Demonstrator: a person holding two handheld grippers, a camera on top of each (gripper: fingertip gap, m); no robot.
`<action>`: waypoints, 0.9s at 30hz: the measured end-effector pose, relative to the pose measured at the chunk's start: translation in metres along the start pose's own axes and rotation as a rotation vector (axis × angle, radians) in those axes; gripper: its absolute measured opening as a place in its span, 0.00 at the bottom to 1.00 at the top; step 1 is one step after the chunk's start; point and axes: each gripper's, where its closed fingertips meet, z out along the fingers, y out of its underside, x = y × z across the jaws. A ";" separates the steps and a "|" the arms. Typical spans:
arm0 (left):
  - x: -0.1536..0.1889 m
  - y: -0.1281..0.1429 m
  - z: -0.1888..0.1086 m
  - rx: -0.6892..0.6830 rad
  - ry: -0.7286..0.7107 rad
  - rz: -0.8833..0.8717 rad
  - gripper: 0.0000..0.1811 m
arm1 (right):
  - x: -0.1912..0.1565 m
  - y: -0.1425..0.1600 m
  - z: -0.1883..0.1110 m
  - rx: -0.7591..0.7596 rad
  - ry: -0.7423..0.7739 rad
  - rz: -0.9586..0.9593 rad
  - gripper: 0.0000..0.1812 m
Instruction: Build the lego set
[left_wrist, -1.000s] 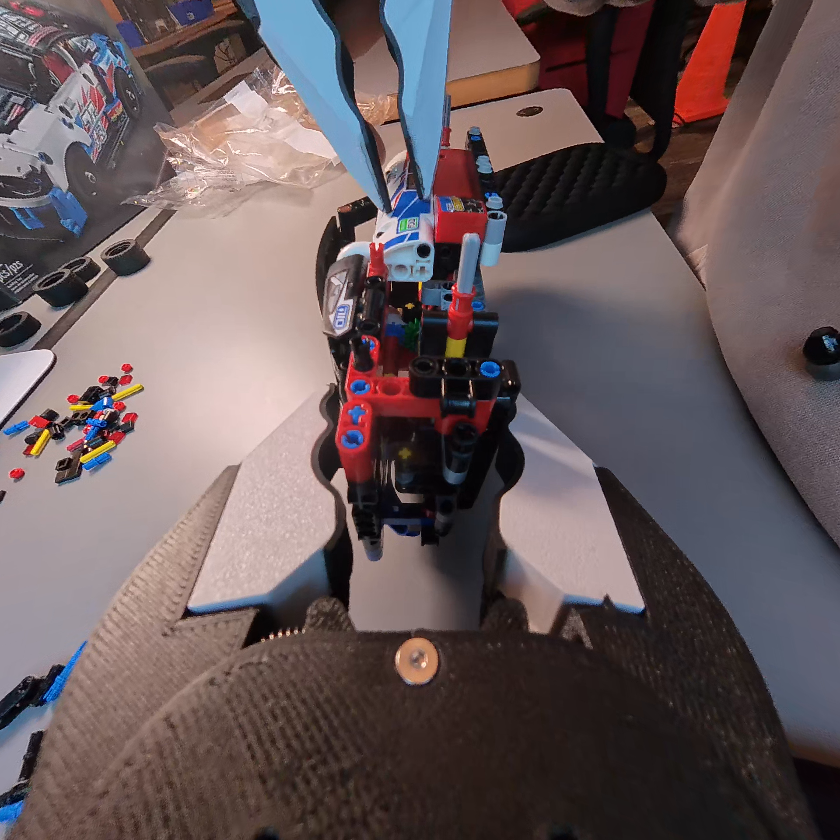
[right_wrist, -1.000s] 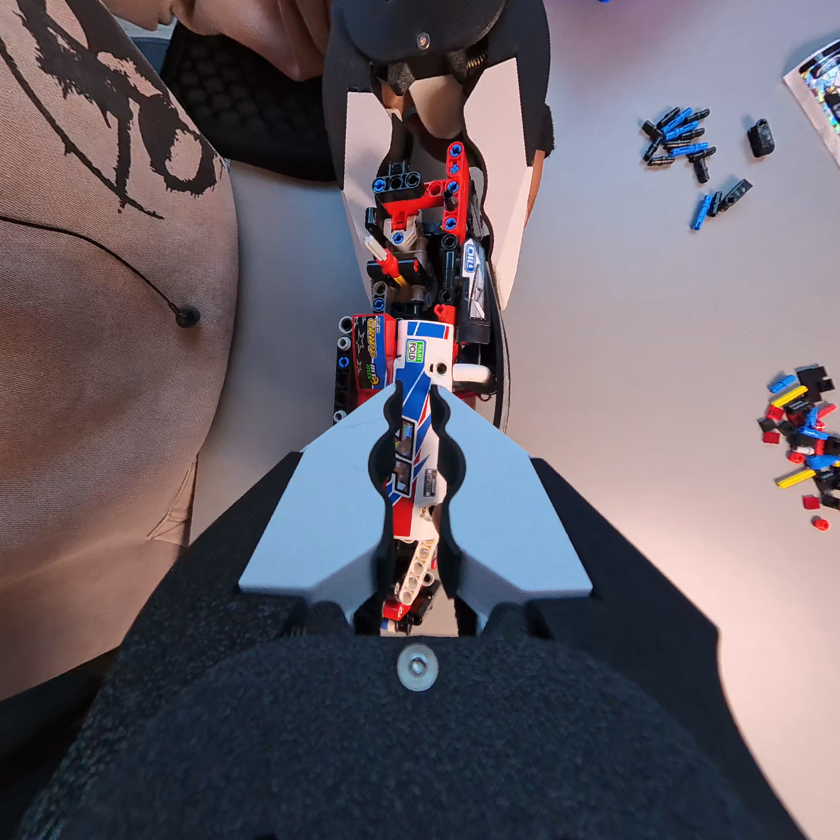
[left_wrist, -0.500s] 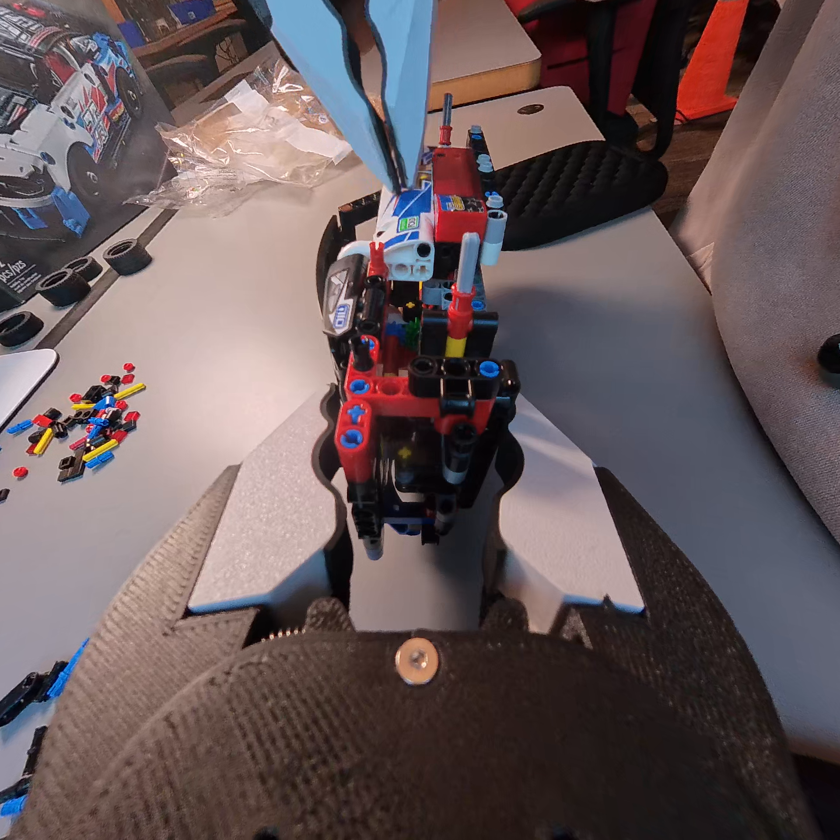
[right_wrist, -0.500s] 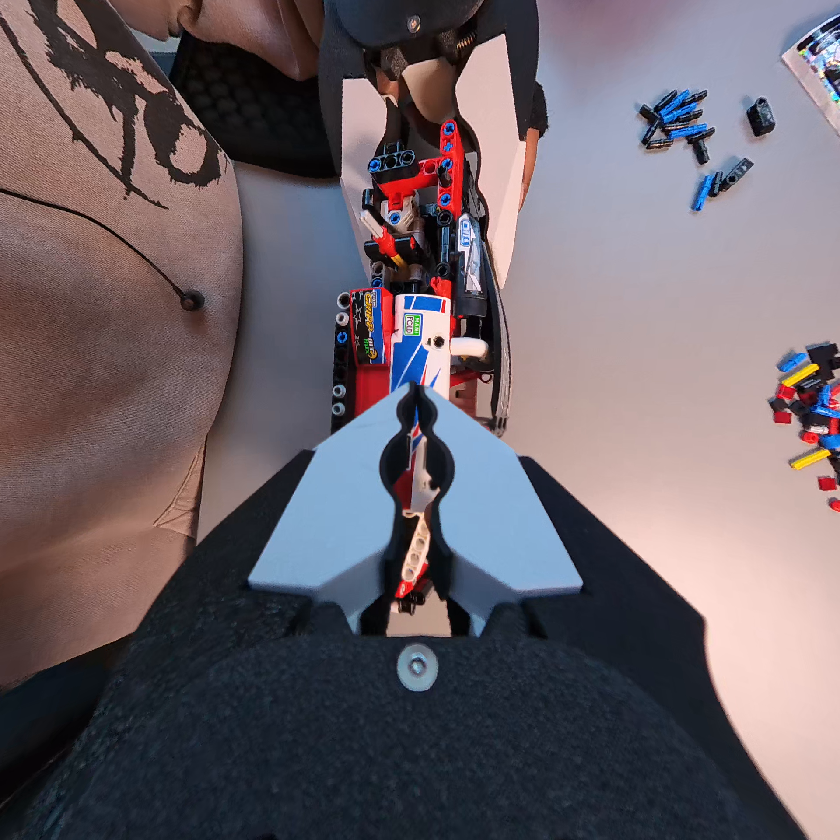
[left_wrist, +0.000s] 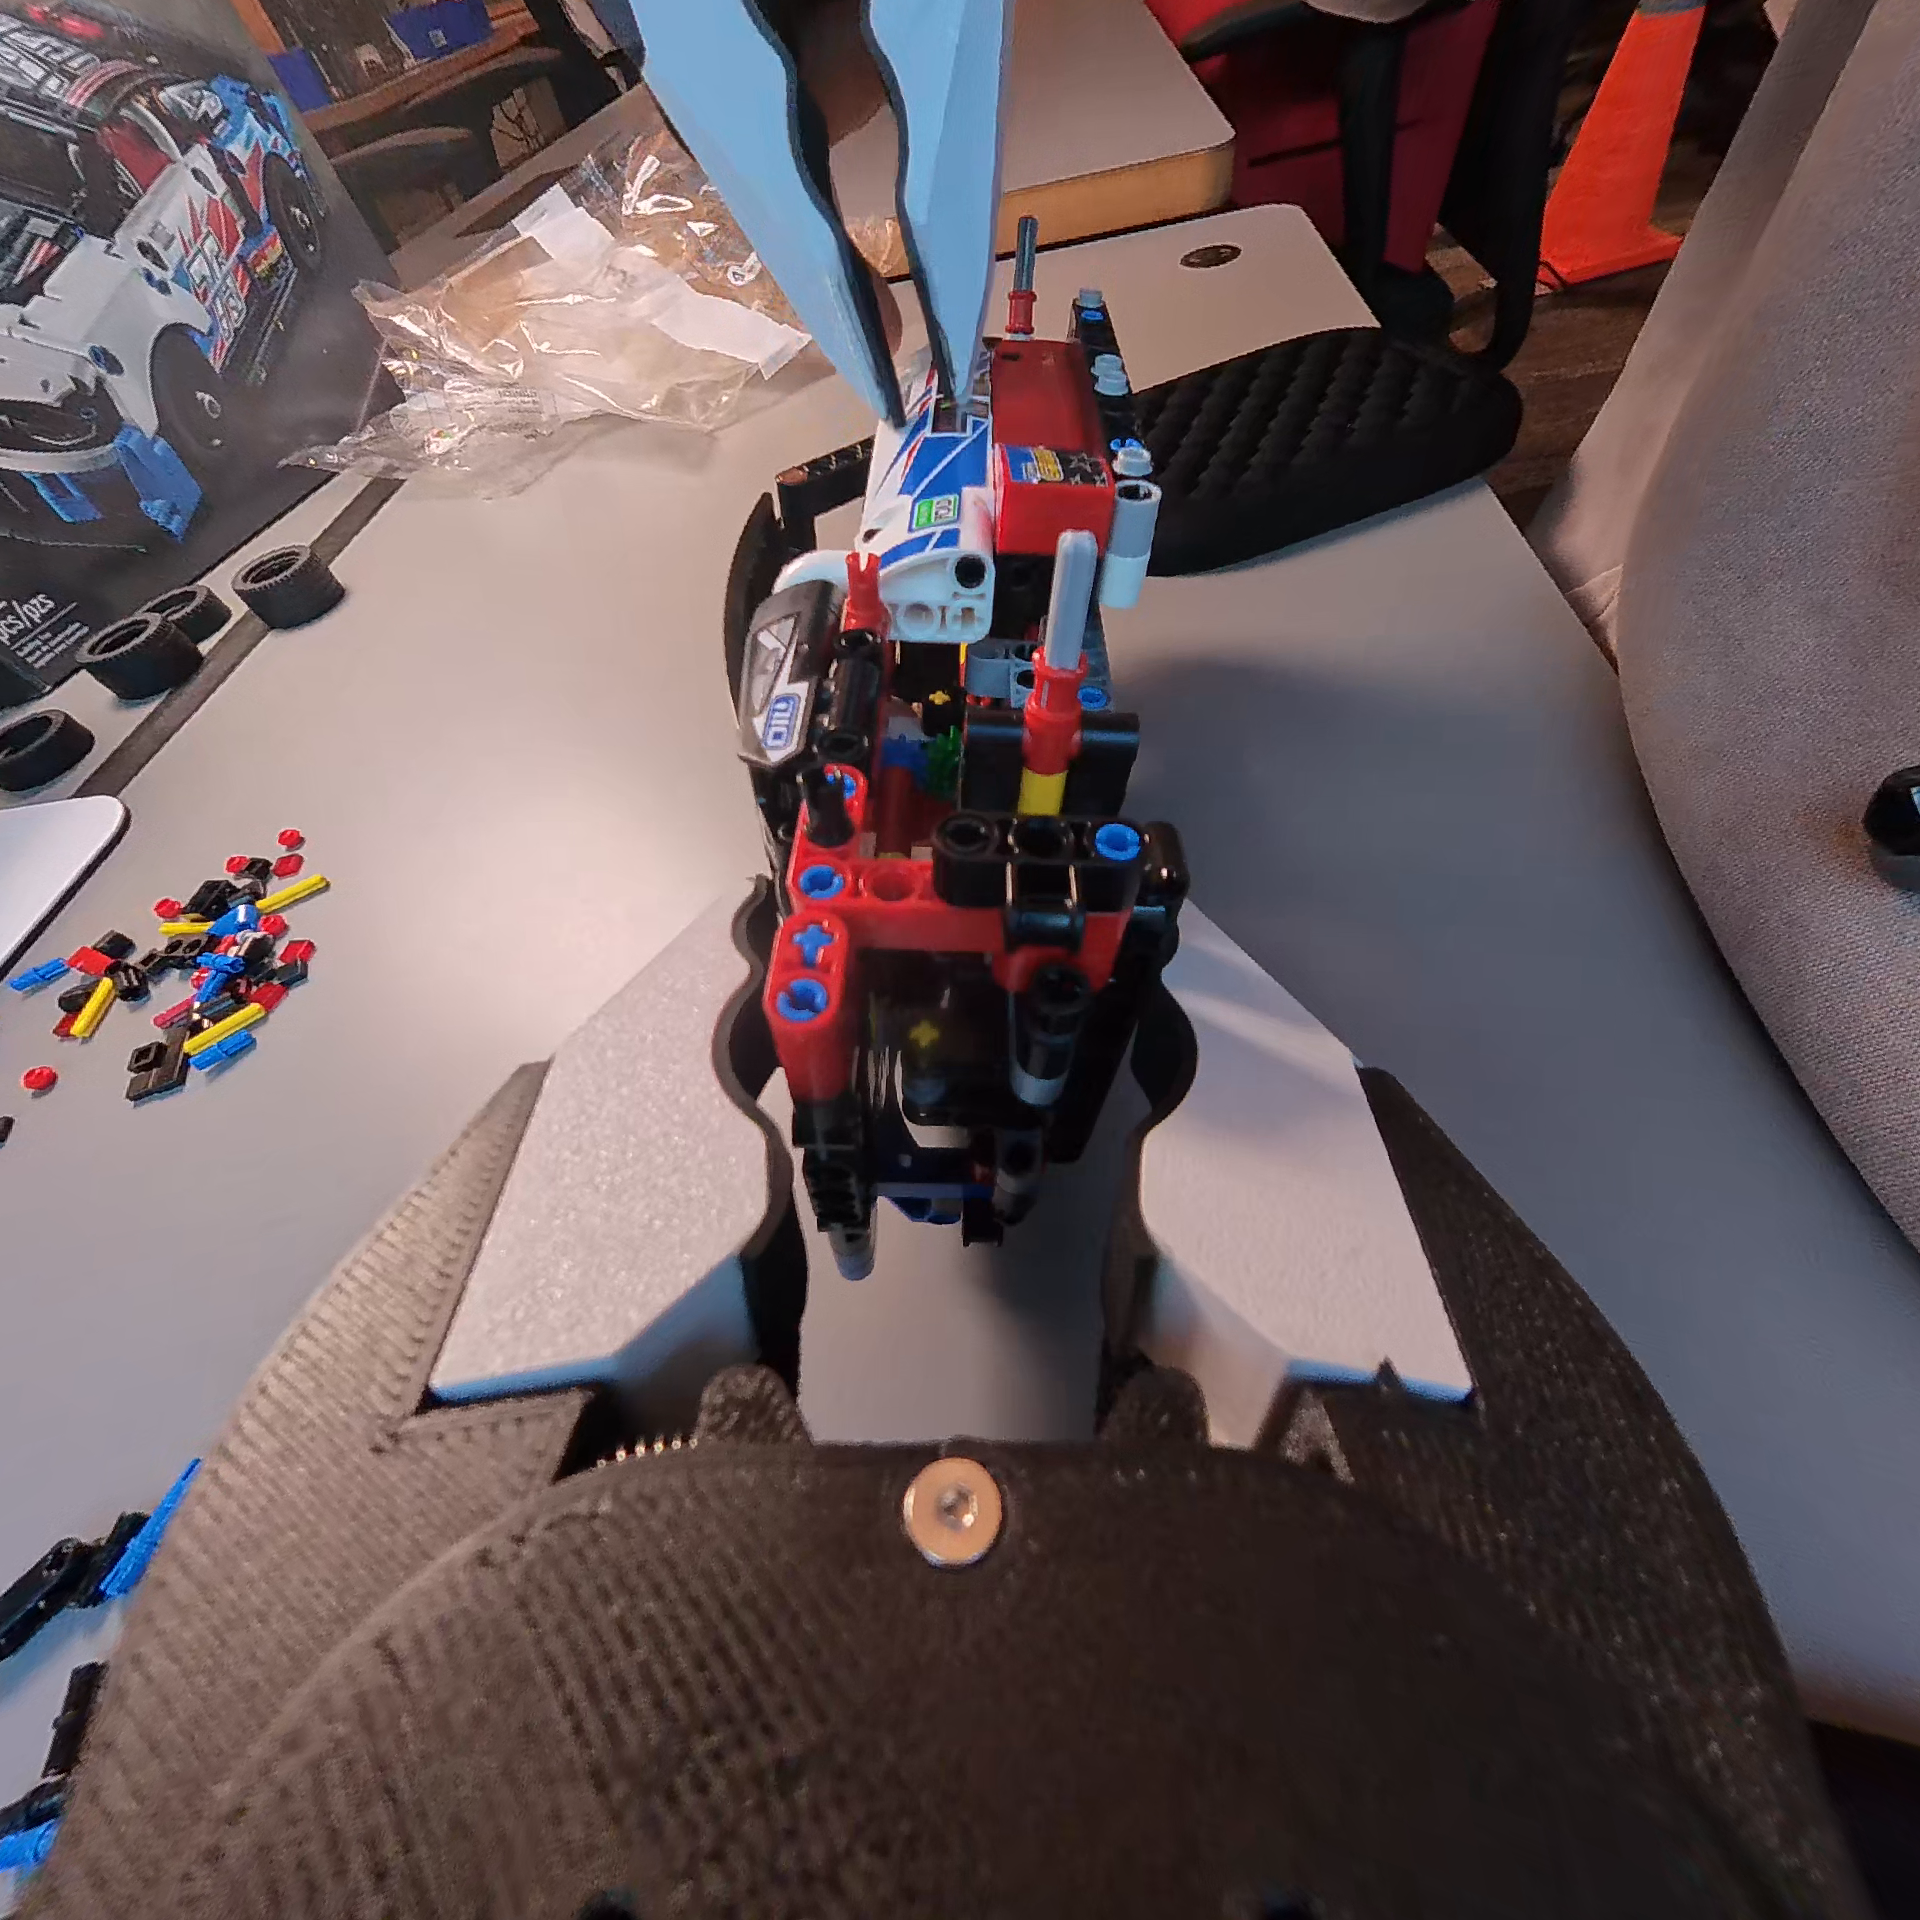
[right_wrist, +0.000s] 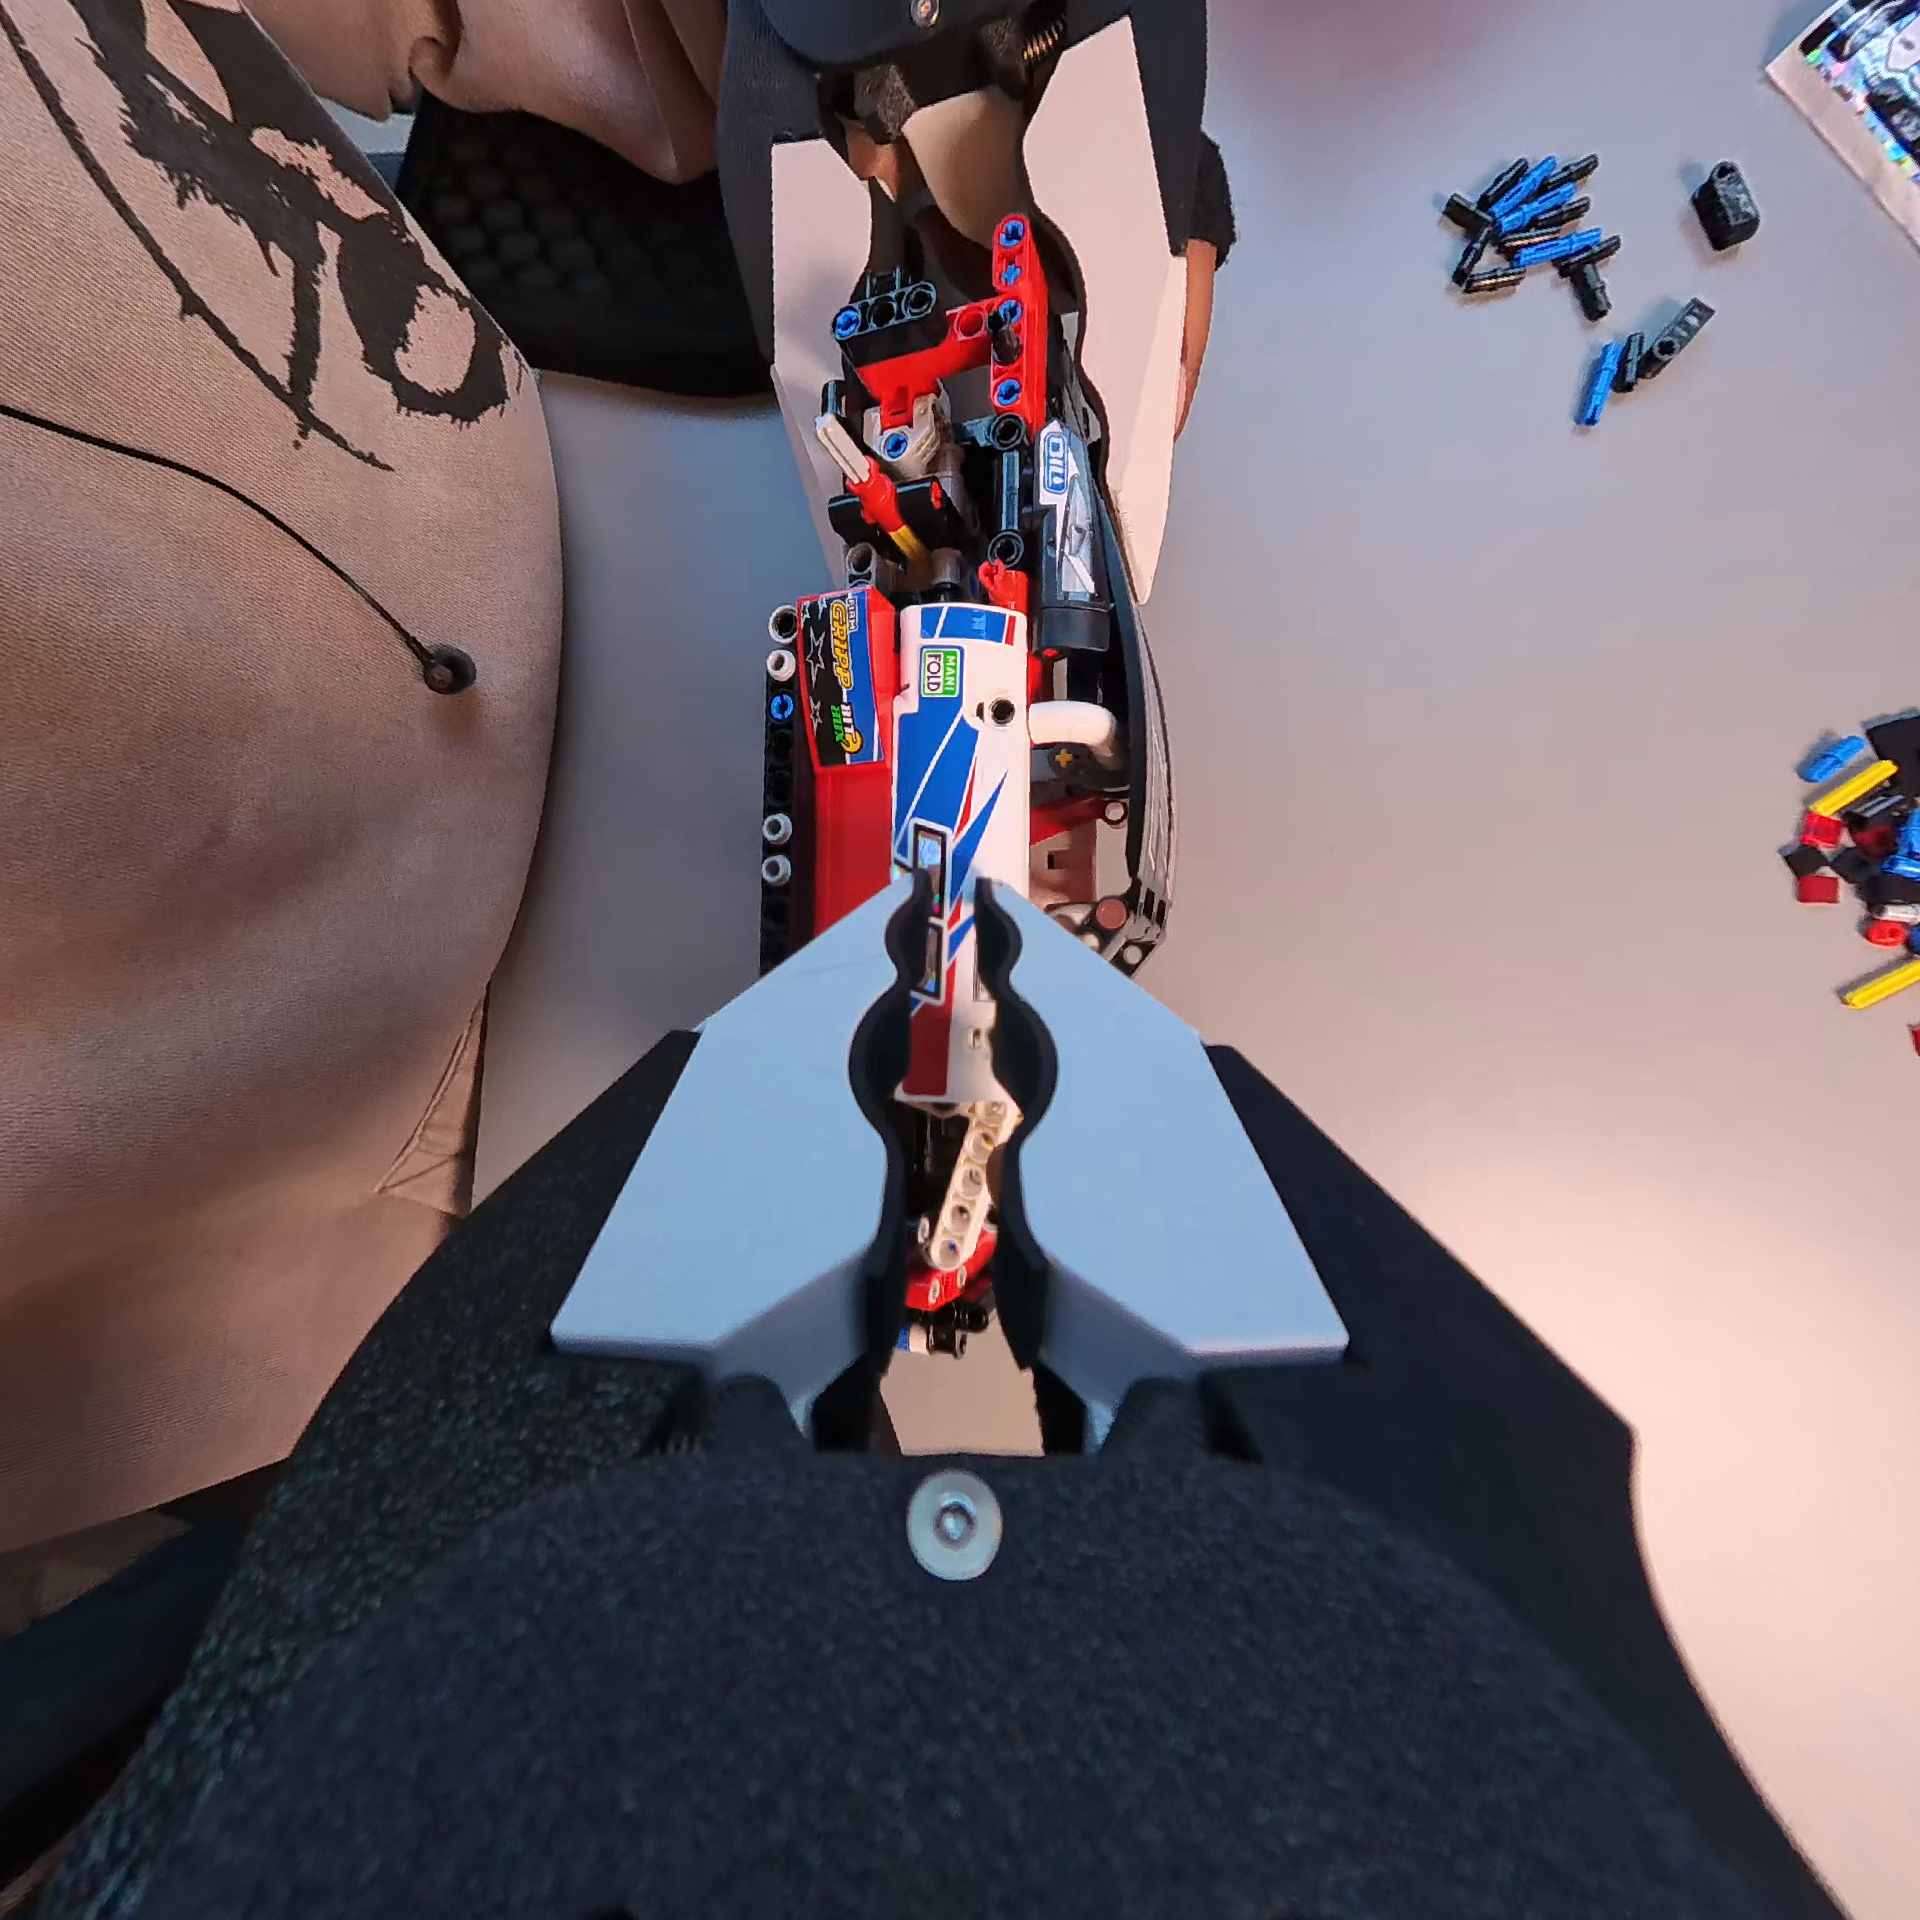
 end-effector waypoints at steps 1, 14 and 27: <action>0.000 0.000 0.000 0.000 0.000 0.001 0.37 | 0.000 0.001 -0.001 0.003 0.000 0.001 0.03; 0.000 0.000 0.001 0.000 -0.001 0.003 0.37 | -0.001 0.012 -0.007 0.017 0.023 0.014 0.07; -0.001 0.000 0.001 -0.001 -0.001 0.001 0.37 | 0.001 0.004 -0.004 0.042 0.030 -0.001 0.00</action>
